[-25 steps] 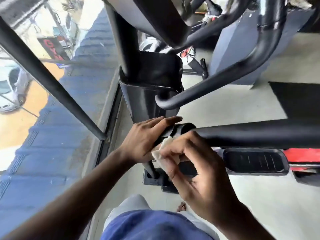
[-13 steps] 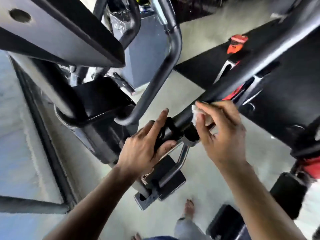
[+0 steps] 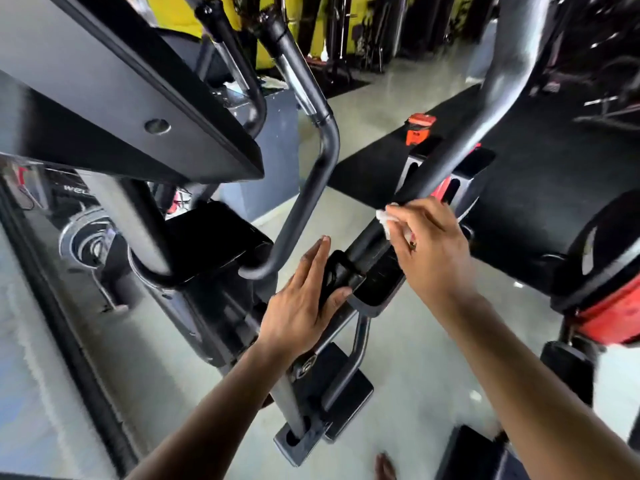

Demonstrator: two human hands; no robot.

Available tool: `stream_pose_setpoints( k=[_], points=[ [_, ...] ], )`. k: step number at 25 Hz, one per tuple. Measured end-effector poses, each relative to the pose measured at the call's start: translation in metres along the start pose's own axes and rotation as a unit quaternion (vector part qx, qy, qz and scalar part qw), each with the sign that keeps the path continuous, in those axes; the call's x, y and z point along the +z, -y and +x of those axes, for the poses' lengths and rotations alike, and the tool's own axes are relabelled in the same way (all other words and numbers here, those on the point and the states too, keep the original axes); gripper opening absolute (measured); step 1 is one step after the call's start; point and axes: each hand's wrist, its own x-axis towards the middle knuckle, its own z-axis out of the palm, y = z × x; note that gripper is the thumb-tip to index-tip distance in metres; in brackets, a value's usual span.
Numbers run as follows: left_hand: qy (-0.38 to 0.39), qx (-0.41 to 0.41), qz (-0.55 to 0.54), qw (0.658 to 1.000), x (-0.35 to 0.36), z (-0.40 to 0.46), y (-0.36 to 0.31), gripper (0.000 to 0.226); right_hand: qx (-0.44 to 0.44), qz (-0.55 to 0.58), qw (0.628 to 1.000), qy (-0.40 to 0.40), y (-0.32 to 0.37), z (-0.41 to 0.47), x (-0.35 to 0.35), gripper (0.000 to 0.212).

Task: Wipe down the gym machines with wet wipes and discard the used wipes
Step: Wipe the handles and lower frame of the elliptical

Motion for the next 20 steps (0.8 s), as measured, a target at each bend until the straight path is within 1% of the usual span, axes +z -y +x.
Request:
stream_pose_setpoints(
  k=[2, 3, 4, 5, 6, 9, 11, 12, 14, 16, 18, 20],
  points=[
    [-0.005, -0.014, 0.002, 1.0, 0.001, 0.0, 0.001, 0.079, -0.051, -0.015, 0.996, 0.077, 0.021, -0.024, 0.011, 0.018],
    [-0.009, -0.017, 0.0, 1.0, 0.002, 0.0, 0.001, 0.079, -0.072, -0.028, 0.99, 0.122, 0.029, -0.035, 0.014, 0.025],
    [-0.011, -0.018, 0.0, 1.0, 0.002, 0.001, 0.001, 0.079, -0.083, -0.042, 0.984, 0.15, 0.031, -0.038, 0.012, 0.031],
    [-0.014, -0.018, 0.001, 1.0, 0.003, 0.002, 0.0, 0.078, -0.087, -0.05, 0.983, 0.154, 0.026, -0.031, 0.008, 0.032],
    [-0.016, -0.015, 0.003, 1.0, 0.002, 0.002, 0.0, 0.077, -0.083, -0.06, 0.986, 0.134, 0.019, -0.02, 0.003, 0.03],
    [-0.017, -0.001, 0.006, 1.0, 0.002, 0.002, 0.002, 0.074, -0.025, -0.063, 0.996, 0.054, 0.0, 0.018, -0.015, 0.03],
    [-0.019, -0.003, 0.011, 1.0, 0.003, 0.002, 0.002, 0.076, -0.018, -0.061, 0.997, 0.045, 0.006, 0.021, -0.011, 0.035],
    [-0.018, -0.007, 0.012, 1.0, 0.003, 0.001, 0.002, 0.078, -0.036, -0.06, 0.996, 0.06, 0.015, 0.015, -0.004, 0.038],
    [-0.015, -0.014, 0.009, 1.0, 0.003, 0.002, 0.001, 0.081, -0.09, -0.064, 0.985, 0.132, 0.037, -0.006, 0.01, 0.044],
    [-0.01, -0.018, 0.008, 1.0, 0.002, 0.002, 0.002, 0.082, -0.114, -0.067, 0.972, 0.193, 0.046, -0.015, 0.015, 0.047],
    [-0.01, -0.02, 0.013, 1.0, 0.002, 0.001, 0.001, 0.083, -0.123, -0.082, 0.967, 0.208, 0.039, -0.003, 0.005, 0.039],
    [-0.016, -0.018, 0.019, 1.0, 0.002, 0.0, 0.001, 0.082, -0.111, -0.114, 0.966, 0.205, 0.023, 0.019, -0.009, 0.039]
  ],
)
